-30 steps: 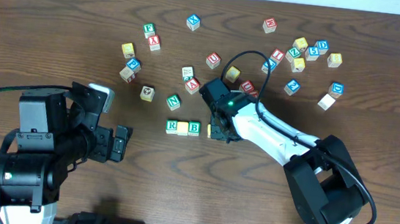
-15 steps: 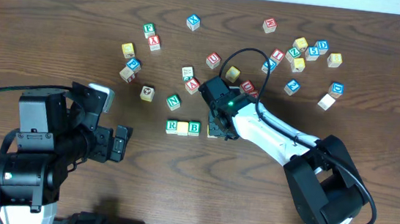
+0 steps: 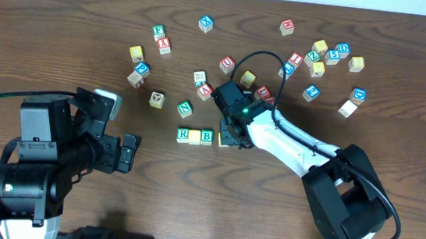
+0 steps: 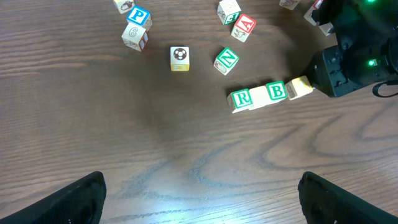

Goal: Spell out ROBOT
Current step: 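Lower the T block beside the right side of the O block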

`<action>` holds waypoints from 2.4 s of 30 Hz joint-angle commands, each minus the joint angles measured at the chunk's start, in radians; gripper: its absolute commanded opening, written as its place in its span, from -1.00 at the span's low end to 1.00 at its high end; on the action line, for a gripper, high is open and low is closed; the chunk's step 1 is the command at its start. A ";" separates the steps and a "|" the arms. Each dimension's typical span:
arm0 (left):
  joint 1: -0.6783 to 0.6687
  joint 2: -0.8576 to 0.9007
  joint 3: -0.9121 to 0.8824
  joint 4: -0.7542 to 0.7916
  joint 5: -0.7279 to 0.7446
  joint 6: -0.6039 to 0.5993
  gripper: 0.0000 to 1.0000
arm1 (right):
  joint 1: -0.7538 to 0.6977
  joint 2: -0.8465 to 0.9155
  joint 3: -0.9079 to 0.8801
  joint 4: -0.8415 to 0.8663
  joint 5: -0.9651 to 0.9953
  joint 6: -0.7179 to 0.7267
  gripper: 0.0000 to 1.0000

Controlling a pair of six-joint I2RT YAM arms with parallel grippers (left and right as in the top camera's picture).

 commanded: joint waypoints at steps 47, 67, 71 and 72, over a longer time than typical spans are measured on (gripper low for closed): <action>0.005 -0.001 0.008 -0.003 0.012 0.010 0.94 | 0.060 -0.021 -0.003 -0.006 0.084 0.182 -0.83; 0.005 -0.001 0.008 -0.003 0.012 0.010 0.94 | 0.069 -0.021 -0.003 -0.006 0.100 0.182 -0.29; 0.005 -0.001 0.008 -0.003 0.012 0.010 0.94 | 0.069 -0.021 -0.003 -0.006 0.102 0.182 -0.29; 0.005 -0.001 0.008 -0.003 0.012 0.010 0.94 | 0.069 -0.021 -0.003 -0.005 0.103 0.182 -0.30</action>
